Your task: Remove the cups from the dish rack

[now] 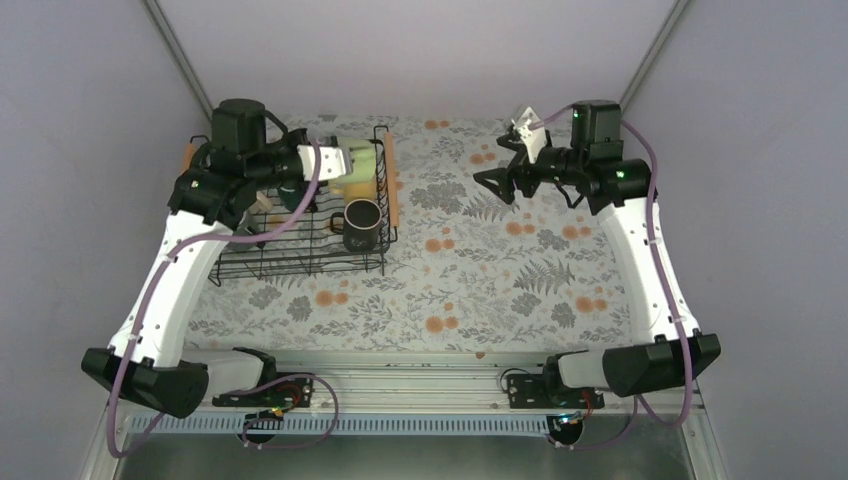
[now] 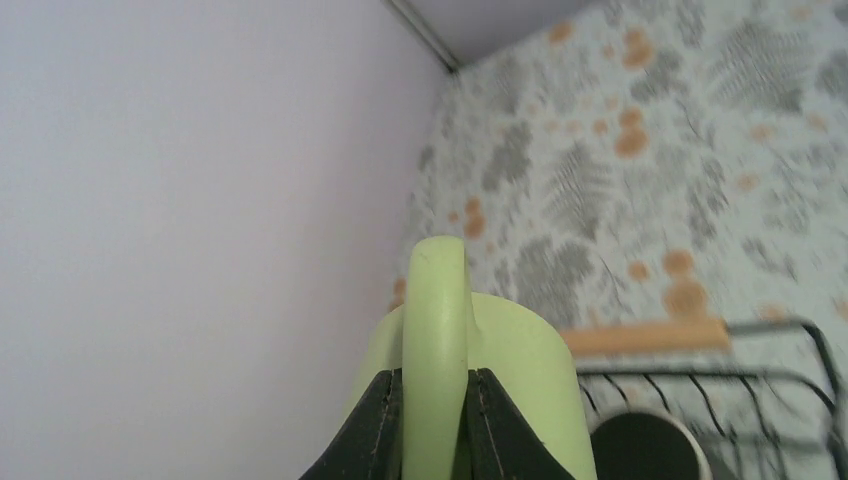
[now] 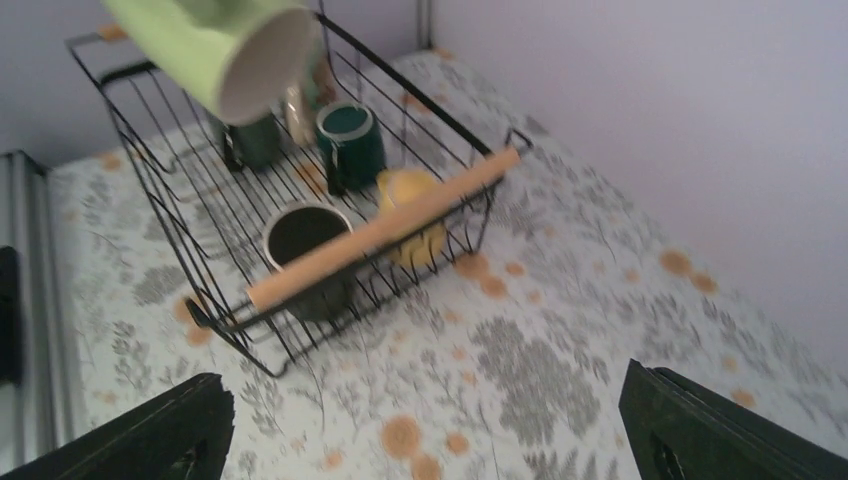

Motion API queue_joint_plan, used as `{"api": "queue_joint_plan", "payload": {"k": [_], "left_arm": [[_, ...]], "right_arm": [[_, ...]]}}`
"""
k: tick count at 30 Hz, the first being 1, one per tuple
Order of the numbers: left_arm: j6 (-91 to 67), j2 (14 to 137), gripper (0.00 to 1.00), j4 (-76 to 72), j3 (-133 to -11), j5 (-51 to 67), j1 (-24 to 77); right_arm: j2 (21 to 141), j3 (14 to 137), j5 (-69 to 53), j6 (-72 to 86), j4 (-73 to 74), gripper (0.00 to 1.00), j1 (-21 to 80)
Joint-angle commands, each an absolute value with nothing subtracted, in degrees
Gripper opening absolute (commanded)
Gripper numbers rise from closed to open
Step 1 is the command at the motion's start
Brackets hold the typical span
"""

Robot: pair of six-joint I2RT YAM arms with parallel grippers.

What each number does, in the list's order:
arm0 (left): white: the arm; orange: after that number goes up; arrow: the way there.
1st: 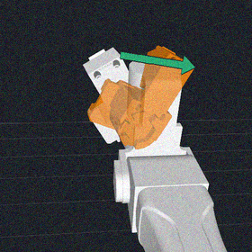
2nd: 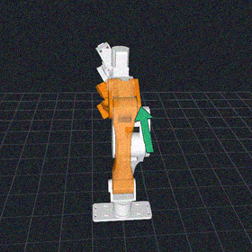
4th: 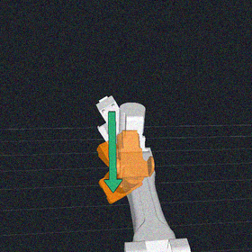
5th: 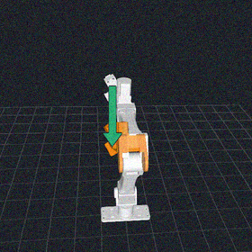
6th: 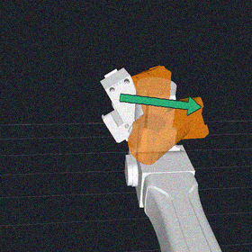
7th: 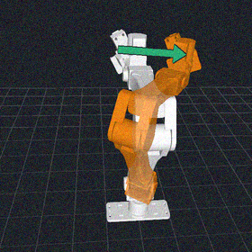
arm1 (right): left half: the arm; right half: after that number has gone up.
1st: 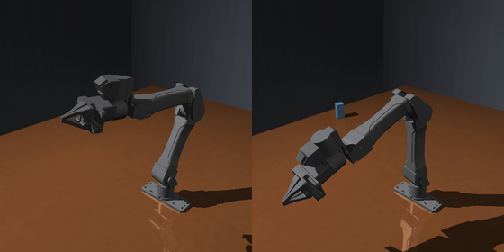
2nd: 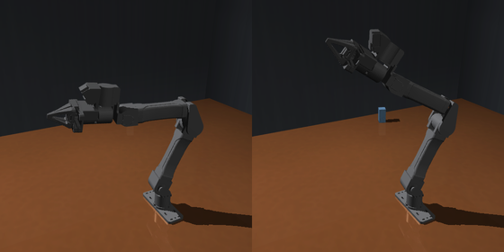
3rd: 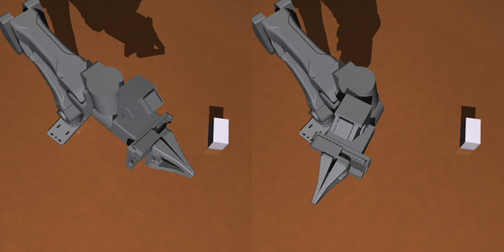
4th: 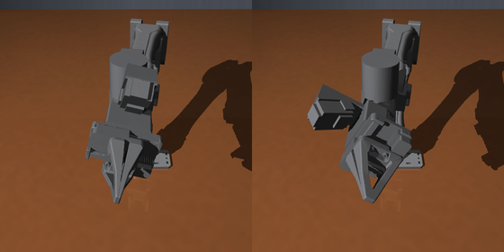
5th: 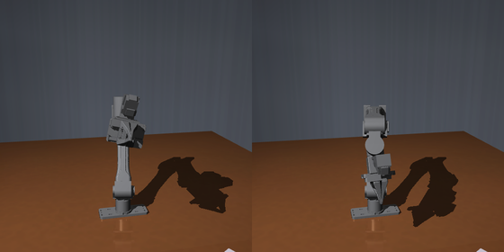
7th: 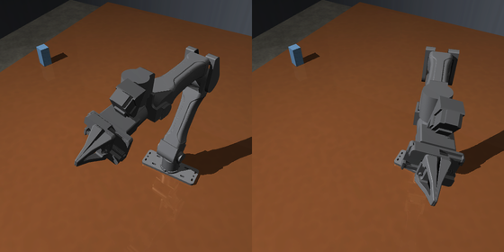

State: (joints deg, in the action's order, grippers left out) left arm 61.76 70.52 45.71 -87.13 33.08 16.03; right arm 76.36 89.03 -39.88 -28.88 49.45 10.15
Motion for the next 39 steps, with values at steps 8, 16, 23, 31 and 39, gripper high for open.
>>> {"api": "queue_joint_plan", "payload": {"k": [8,16,23,31,39], "left_arm": [[41.7,82.4,0.02,12.0,-94.5,48.1,16.7],[38.9,90.4,0.02,6.2,-97.1,52.0,17.8],[39.1,94.6,0.02,3.0,-98.3,51.7,17.8],[36.8,98.6,0.02,0.5,-102.3,53.2,17.5],[32.3,101.1,0.02,-2.6,-103.5,56.9,17.2]], "right_arm": [[93.8,105.1,-58.7,-31.8,55.0,1.00,11.9],[105.7,118.8,-66.1,-33.9,57.6,1.00,13.0],[115.4,130.7,-68.1,-32.1,58.4,0.99,15.5],[122.1,136.7,-64.4,-31.6,58.4,0.97,20.0],[124.2,139.7,-68.1,-31.9,58.3,0.93,20.7]]}}
